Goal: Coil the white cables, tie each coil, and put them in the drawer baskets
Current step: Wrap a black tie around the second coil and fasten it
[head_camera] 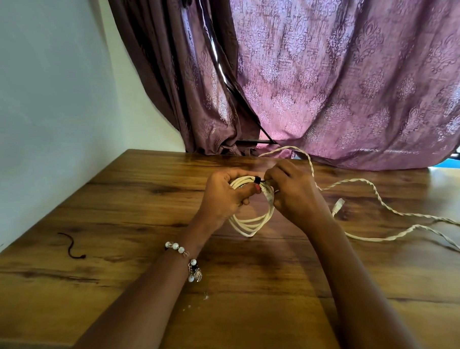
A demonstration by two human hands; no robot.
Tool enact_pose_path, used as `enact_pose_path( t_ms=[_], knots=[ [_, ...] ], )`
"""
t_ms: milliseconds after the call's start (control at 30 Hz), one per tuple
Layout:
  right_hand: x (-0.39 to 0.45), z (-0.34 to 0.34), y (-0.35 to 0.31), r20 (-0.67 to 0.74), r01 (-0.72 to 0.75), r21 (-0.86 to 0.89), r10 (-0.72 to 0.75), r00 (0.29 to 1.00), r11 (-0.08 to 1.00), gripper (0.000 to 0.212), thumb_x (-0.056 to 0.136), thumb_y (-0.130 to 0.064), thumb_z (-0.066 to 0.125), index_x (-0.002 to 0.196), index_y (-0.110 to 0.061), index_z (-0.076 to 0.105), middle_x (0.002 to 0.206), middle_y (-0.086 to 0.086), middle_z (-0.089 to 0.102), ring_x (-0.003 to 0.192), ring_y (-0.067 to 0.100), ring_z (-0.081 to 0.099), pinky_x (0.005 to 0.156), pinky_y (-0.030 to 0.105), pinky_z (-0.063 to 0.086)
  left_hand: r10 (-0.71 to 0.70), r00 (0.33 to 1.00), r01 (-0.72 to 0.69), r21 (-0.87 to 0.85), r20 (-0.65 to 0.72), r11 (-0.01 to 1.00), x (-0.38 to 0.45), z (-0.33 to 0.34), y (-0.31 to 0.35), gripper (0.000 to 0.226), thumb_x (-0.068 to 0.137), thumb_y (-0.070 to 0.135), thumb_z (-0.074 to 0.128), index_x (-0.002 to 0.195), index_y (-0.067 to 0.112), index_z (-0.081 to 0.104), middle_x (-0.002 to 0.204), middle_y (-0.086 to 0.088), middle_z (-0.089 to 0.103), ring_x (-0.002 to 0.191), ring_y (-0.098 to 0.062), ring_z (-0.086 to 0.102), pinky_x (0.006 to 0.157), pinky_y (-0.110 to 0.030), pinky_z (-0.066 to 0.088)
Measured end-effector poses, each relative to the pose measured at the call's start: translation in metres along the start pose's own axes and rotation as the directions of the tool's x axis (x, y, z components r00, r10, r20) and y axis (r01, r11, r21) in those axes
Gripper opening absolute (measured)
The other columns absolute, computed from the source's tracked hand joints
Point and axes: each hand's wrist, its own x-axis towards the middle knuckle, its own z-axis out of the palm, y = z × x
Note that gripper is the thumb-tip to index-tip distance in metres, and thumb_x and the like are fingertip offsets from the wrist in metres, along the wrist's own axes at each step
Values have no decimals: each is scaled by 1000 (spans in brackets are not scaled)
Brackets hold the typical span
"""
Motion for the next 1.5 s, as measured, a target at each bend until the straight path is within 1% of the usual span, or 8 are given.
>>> enact_pose_path(
  t_ms=[200,367,533,767,933,1033,1167,1500],
  knots=[
    [3,-3,1,-26,6,128,-2,1000,992,26,75,-12,46,76,1,69,75,13,63,64,29,58,55,31,46,5,1000,-5,12,15,1000,2,-3,-4,26,75,5,76,100,-1,70,74,-36,61,42,-9,46,44,-23,38],
    [2,-4,5,-26,-90,239,98,995,967,20,63,15,70,72,-3,73,71,6,68,64,16,60,60,25,50,19,999,-20,41,38,999,1,-3,-2,22,75,3,77,95,8,71,79,-34,64,48,-17,49,46,-26,41],
    [1,-7,7,23,-227,367,235,972,902,17,67,7,76,75,-7,75,73,-2,69,67,18,65,61,45,57,23,998,-26,62,54,998,1,-4,-2,23,75,1,76,89,19,72,77,-19,70,53,-22,52,48,-27,44],
    [0,-10,10,195,-450,501,410,891,740,16,71,0,80,78,-13,75,74,-6,70,68,13,69,64,40,60,31,996,-39,91,83,995,-1,-6,0,23,75,3,77,90,20,71,77,-13,71,55,-23,54,45,-24,46],
    [1,-8,2,101,-334,403,321,942,852,10,76,1,74,75,-9,72,70,-6,65,66,7,61,61,32,55,29,995,-34,52,96,998,1,-6,-2,19,78,5,75,93,16,71,70,-10,70,50,-19,51,47,-26,44],
    [0,-6,6,81,-337,413,335,939,846,11,76,1,72,76,-10,71,71,-8,64,67,11,63,63,40,57,1,996,-3,32,85,999,1,-6,-3,19,79,4,73,97,8,70,59,2,66,43,-10,48,43,-23,40],
    [0,-5,7,82,-365,458,370,926,811,16,75,5,70,77,-10,71,73,-6,66,71,18,65,64,46,57,-20,997,20,4,81,1000,2,-8,-4,21,80,2,72,100,2,69,61,-2,67,43,-10,47,44,-24,39],
    [2,-2,5,-44,-119,252,134,990,960,8,70,3,58,67,-1,64,66,6,63,61,20,53,55,28,42,-20,995,18,25,96,1000,4,-8,-6,19,80,5,72,99,6,70,59,-3,65,43,-11,48,50,-28,40]
  ],
)
